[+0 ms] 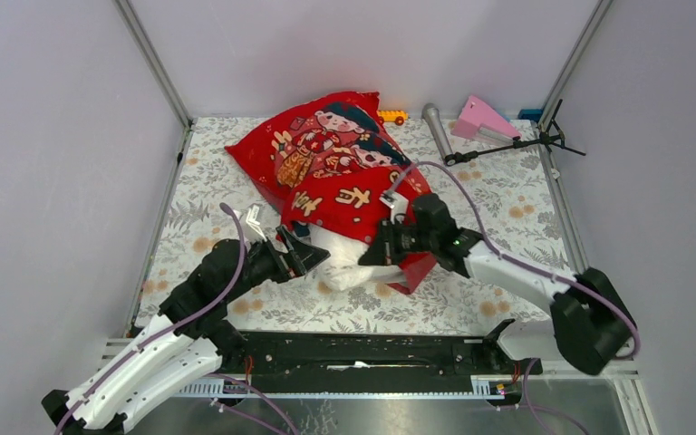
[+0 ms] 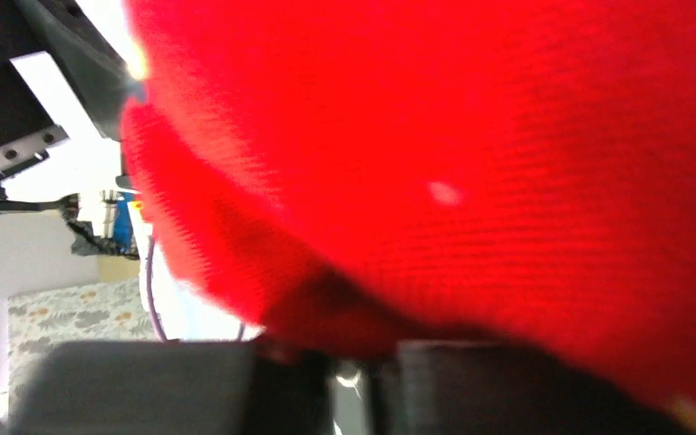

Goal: Remove the pillowcase from the pillow

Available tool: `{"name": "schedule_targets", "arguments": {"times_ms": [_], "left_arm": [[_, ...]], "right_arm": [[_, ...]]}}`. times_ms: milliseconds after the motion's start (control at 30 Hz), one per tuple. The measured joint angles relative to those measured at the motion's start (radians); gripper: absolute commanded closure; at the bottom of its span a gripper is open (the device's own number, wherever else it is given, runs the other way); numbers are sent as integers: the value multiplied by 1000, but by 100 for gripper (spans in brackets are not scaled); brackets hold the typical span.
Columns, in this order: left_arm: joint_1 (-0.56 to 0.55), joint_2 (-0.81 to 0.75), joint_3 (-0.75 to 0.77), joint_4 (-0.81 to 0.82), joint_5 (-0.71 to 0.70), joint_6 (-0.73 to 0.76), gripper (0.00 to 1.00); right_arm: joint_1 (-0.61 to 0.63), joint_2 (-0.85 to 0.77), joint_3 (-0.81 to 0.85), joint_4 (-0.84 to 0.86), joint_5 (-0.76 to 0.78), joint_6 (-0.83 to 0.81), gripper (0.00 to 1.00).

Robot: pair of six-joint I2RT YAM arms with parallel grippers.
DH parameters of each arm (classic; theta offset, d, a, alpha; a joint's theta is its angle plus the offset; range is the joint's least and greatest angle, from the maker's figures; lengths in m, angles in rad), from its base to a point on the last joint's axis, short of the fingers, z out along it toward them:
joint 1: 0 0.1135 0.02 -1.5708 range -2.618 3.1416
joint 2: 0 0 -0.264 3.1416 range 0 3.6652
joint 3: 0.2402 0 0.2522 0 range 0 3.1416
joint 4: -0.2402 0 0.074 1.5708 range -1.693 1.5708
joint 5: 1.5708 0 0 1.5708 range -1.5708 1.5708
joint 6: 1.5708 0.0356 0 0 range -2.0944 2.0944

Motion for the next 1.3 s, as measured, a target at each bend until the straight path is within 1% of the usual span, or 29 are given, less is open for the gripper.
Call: {"name": "schedule_targets", "arguments": {"times_ms": [33, 67, 100, 167, 200, 300, 533, 600, 700, 800, 900, 967, 1000, 1033, 1100, 1167, 1200, 1233, 1267, 1300], "left_arm": [[0, -14, 0, -5, -7, -10, 1], [0, -21, 0, -7, -14, -19, 1], [0, -23, -1, -9, -18, -28, 1], [0, -24, -11, -12, -21, -48, 1], [0, -24, -20, -16, -21, -58, 1], [0, -24, -62, -23, -23, -86, 1], [0, -24, -138, -52, -58, -122, 1], [0, -24, -154, -36, -55, -123, 1], [0, -18, -193, 30, -26, -127, 1], [0, 31, -224, 110, 11, -137, 1], [0, 114, -229, 196, 40, -146, 1], [0, 167, -230, 251, 54, -152, 2], [0, 194, -230, 278, 63, -154, 6], [0, 215, -230, 301, 69, -156, 17], [2, 242, -230, 336, 79, -162, 46], [4, 237, -234, 361, 77, -163, 76], [6, 223, -239, 368, 76, -165, 88], [8, 200, -244, 369, 69, -165, 96], [10, 173, -249, 370, 59, -162, 100], [10, 153, -250, 365, 50, -164, 100]], "right_arm": [[18, 48, 36, 16, -7, 3, 56], [32, 82, 62, 37, -13, 7, 43], [45, 105, 80, 60, -23, 10, 32], [61, 103, 88, 82, -36, 7, 17], [64, 91, 88, 82, -34, 3, 13], [67, 28, 87, 37, 6, -32, 11], [63, -214, 80, -189, 223, -165, 9], [63, -284, 61, -243, 278, -192, 7], [63, -365, 17, -303, 352, -211, 3], [63, -385, -16, -352, 430, -216, 0], [63, -351, -23, -396, 505, -215, 1], [63, -333, -24, -407, 542, -215, 3], [63, -328, -25, -409, 559, -215, 5], [63, -325, -25, -412, 578, -215, 7], [63, -322, -27, -413, 610, -212, 13], [63, -316, -31, -412, 632, -211, 17], [63, -309, -32, -412, 643, -209, 21], [63, -301, -34, -412, 652, -209, 26], [63, -294, -35, -412, 658, -209, 32], [63, -288, -39, -410, 663, -208, 38]]}}
